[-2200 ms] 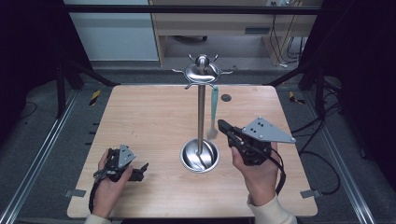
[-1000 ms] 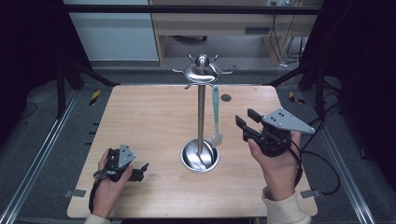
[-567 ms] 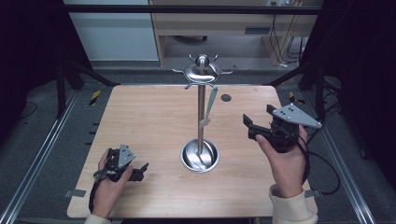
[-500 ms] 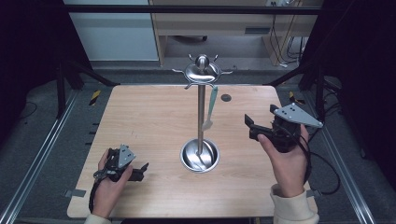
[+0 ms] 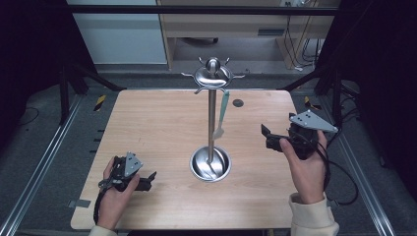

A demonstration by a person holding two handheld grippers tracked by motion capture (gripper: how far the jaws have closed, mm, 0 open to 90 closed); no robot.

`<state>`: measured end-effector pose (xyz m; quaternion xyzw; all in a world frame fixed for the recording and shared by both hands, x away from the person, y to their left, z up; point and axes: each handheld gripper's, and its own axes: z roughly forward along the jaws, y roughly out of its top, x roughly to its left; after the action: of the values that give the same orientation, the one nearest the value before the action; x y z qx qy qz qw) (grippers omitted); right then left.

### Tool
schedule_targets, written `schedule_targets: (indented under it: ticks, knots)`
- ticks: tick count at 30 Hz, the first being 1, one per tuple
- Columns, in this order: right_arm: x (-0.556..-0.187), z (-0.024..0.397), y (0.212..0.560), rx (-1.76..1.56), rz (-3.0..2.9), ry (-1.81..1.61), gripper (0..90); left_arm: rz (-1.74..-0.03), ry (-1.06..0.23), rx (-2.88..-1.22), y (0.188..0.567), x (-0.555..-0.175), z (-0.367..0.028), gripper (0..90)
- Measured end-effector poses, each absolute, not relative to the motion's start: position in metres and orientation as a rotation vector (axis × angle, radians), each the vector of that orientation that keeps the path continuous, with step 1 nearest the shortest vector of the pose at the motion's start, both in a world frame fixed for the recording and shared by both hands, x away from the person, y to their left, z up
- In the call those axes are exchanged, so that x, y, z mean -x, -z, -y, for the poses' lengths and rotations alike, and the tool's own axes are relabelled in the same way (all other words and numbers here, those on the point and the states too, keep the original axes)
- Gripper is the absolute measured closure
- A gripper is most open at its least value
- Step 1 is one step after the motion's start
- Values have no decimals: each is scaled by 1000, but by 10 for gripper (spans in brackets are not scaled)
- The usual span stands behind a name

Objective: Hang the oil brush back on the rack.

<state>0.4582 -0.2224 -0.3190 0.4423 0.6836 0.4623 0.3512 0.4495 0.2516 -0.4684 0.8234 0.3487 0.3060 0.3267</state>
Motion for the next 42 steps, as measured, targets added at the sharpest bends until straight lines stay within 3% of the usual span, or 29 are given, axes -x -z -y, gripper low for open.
schedule_targets:
  ticks: [42]
  knots:
    - [-493,218,409,-1203,-2023,-994,104,-915,-801,-2149,469,-450,-251,28]
